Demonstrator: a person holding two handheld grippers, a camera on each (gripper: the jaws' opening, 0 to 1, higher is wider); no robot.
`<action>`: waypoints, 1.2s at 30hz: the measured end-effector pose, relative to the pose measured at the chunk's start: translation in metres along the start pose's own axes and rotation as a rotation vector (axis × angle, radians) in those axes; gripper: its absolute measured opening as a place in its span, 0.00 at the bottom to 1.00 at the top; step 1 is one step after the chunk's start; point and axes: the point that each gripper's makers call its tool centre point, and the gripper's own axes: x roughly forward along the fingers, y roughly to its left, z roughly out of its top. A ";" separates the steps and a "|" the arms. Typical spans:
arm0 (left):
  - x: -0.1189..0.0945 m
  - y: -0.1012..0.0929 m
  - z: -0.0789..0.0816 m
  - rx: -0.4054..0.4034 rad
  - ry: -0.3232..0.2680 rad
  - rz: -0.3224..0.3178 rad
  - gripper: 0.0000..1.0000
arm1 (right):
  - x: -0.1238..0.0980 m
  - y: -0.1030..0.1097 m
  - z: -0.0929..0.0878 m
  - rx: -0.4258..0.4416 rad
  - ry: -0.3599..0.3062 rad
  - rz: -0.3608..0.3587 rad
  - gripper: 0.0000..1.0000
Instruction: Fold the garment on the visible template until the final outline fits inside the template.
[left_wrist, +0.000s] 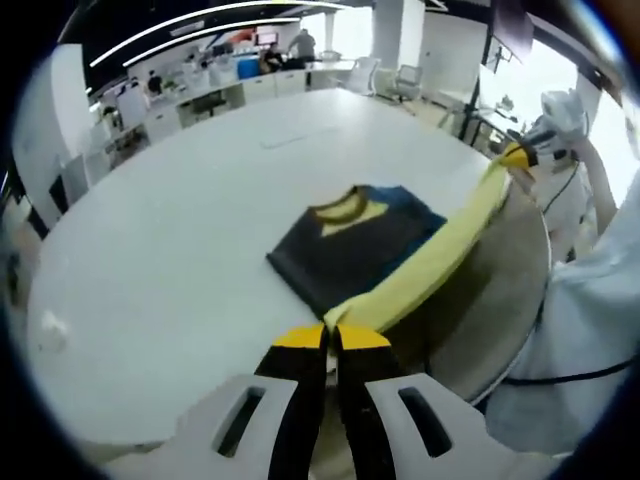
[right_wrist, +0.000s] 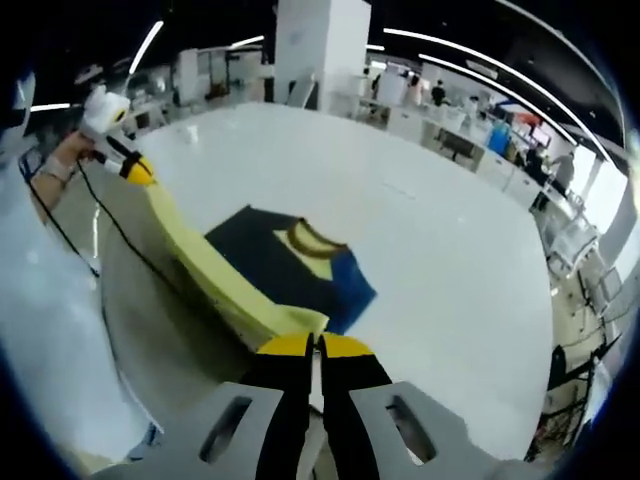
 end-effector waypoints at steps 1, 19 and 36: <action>0.002 0.002 0.003 0.011 0.002 0.003 0.00 | 0.003 -0.002 0.001 -0.001 -0.002 0.002 0.03; 0.049 0.034 0.025 0.064 -0.008 0.034 0.00 | 0.047 -0.035 0.007 0.001 -0.012 -0.034 0.03; 0.093 0.059 0.034 0.080 -0.025 0.061 0.00 | 0.088 -0.058 0.003 0.014 -0.017 -0.034 0.03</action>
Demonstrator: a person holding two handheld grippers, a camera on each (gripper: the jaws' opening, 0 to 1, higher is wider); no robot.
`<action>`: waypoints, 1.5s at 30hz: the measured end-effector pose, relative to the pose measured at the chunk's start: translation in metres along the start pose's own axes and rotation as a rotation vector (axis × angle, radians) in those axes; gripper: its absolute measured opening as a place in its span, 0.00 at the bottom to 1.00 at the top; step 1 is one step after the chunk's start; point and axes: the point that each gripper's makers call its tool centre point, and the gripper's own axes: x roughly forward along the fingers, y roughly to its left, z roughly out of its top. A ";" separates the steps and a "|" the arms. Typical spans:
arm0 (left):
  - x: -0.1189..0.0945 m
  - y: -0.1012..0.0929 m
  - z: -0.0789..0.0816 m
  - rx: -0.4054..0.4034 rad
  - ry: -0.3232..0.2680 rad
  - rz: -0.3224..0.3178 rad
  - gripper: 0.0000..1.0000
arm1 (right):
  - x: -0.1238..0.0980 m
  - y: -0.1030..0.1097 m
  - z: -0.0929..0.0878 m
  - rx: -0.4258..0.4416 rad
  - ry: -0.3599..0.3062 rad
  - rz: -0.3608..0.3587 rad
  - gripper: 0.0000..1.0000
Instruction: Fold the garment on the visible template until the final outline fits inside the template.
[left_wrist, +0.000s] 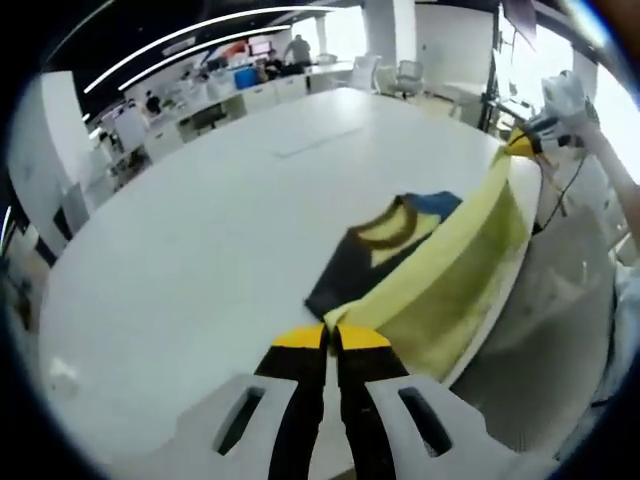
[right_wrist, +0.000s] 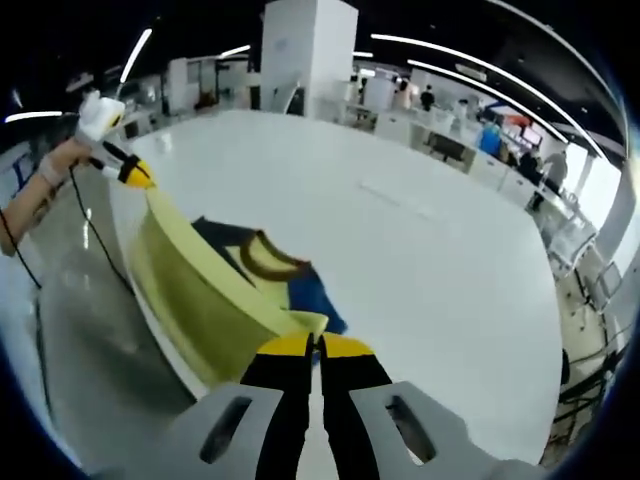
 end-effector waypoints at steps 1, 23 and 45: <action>0.003 0.000 -0.001 -0.006 0.005 -0.001 0.00 | 0.002 -0.001 -0.001 -0.001 -0.002 -0.004 0.03; 0.058 0.016 -0.011 0.032 0.067 0.027 0.00 | 0.042 -0.012 -0.019 0.041 0.016 -0.003 0.03; 0.097 0.024 -0.032 0.017 0.087 0.029 0.00 | 0.081 -0.021 -0.041 0.085 0.050 0.015 0.03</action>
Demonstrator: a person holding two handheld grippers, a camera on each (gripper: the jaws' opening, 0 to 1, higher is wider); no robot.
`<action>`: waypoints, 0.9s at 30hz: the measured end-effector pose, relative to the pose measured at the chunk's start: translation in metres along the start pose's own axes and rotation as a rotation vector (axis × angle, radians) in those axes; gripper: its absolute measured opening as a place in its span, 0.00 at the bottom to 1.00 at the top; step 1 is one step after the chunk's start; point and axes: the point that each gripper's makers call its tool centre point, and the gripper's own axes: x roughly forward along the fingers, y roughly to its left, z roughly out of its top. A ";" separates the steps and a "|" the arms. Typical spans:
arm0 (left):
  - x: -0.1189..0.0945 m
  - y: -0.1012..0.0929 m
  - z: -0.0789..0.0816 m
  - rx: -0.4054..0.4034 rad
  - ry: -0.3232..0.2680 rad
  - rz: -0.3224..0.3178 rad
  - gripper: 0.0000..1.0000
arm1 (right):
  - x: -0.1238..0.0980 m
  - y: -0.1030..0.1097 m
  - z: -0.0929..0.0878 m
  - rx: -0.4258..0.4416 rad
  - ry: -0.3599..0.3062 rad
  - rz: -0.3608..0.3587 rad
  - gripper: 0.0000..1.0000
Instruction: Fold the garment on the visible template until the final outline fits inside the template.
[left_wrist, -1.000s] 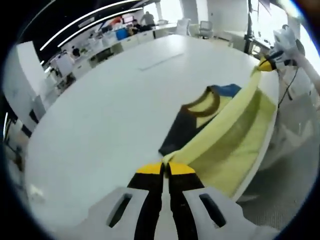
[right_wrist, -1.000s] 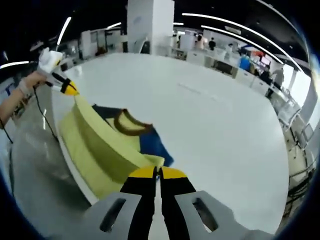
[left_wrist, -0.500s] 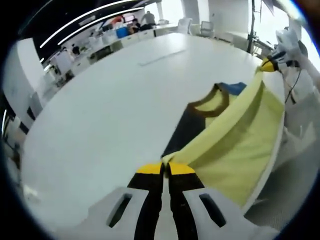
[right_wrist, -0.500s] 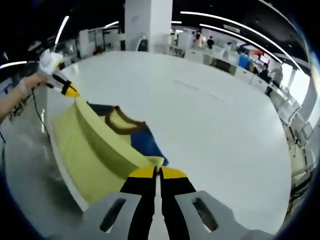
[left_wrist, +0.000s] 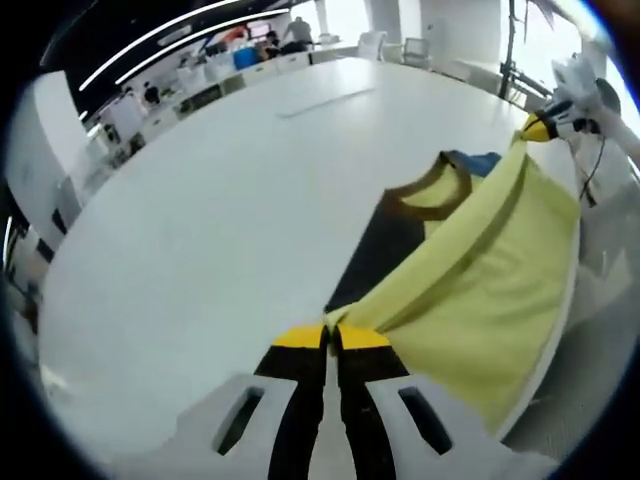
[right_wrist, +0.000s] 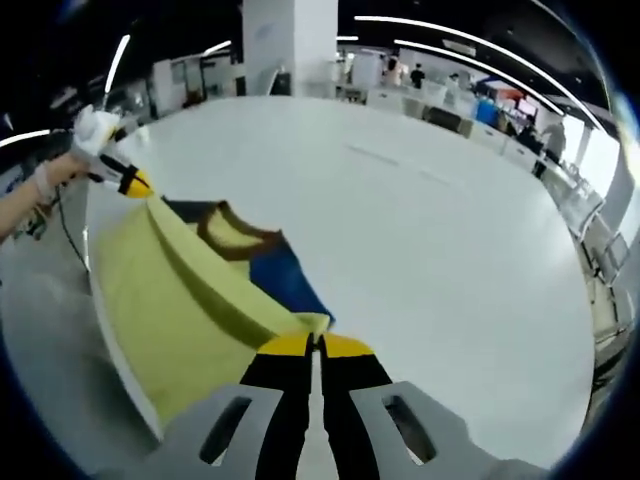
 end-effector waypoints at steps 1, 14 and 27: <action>0.001 0.000 0.000 -0.003 0.000 -0.001 0.00 | 0.002 0.000 -0.001 0.001 0.001 -0.001 0.03; 0.010 0.000 -0.007 -0.010 0.020 -0.014 0.00 | 0.017 -0.001 -0.013 0.030 0.031 0.000 0.03; 0.016 -0.001 -0.012 -0.034 0.030 -0.027 0.00 | 0.028 -0.002 -0.024 0.039 0.058 -0.004 0.03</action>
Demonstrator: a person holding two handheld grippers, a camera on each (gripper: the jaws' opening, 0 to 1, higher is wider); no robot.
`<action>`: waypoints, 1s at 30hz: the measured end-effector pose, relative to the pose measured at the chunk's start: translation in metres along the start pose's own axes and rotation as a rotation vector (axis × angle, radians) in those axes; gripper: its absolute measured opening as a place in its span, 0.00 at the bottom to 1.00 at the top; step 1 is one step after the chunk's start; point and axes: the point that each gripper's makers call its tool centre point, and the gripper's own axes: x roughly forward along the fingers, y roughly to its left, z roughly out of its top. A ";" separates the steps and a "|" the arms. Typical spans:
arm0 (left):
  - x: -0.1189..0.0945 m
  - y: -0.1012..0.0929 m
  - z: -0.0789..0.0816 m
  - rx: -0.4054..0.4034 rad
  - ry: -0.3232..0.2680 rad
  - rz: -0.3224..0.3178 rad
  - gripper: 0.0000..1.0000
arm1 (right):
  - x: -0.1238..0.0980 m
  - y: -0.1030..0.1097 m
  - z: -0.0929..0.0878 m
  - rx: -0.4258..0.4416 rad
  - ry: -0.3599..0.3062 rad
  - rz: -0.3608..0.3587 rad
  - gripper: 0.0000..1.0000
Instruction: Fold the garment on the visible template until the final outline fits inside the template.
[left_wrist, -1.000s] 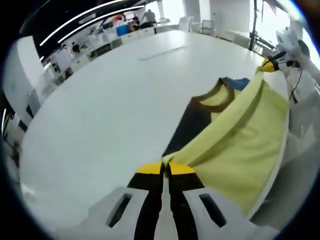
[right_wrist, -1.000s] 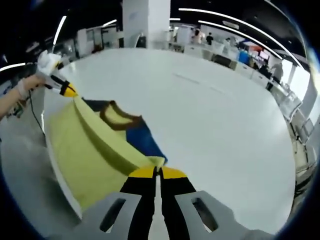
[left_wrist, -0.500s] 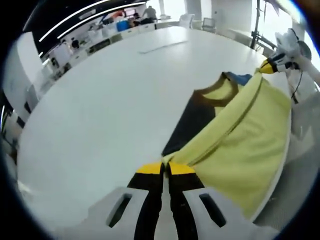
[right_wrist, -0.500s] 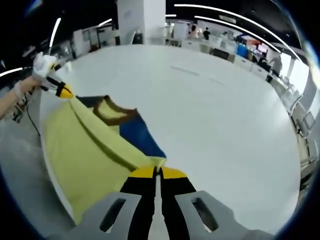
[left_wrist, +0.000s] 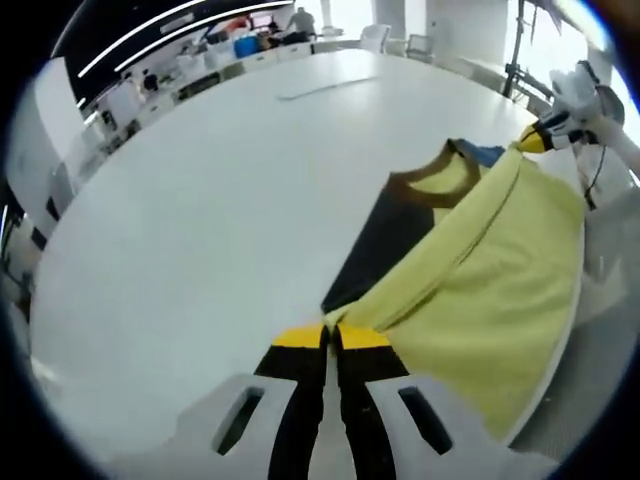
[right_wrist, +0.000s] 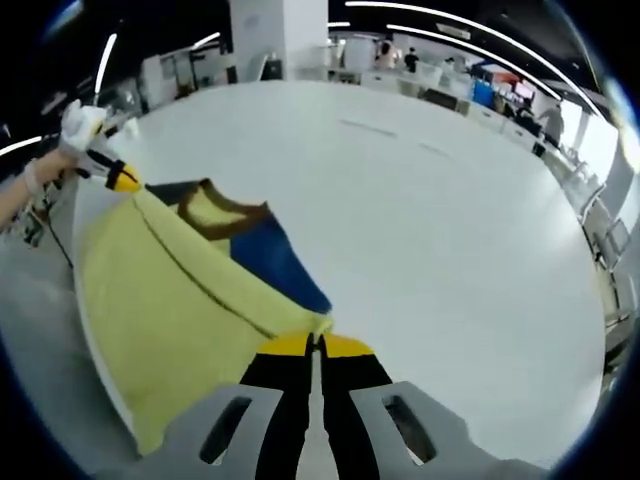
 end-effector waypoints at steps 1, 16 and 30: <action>0.000 0.000 0.000 -0.002 -0.001 -0.001 0.00 | 0.001 0.000 -0.001 0.004 0.001 0.000 0.03; 0.003 0.000 -0.003 -0.032 -0.015 -0.004 0.00 | 0.009 0.002 -0.010 0.025 0.018 0.000 0.03; 0.003 0.000 -0.003 -0.036 -0.037 -0.007 0.00 | 0.009 0.002 -0.011 0.063 0.014 -0.006 0.03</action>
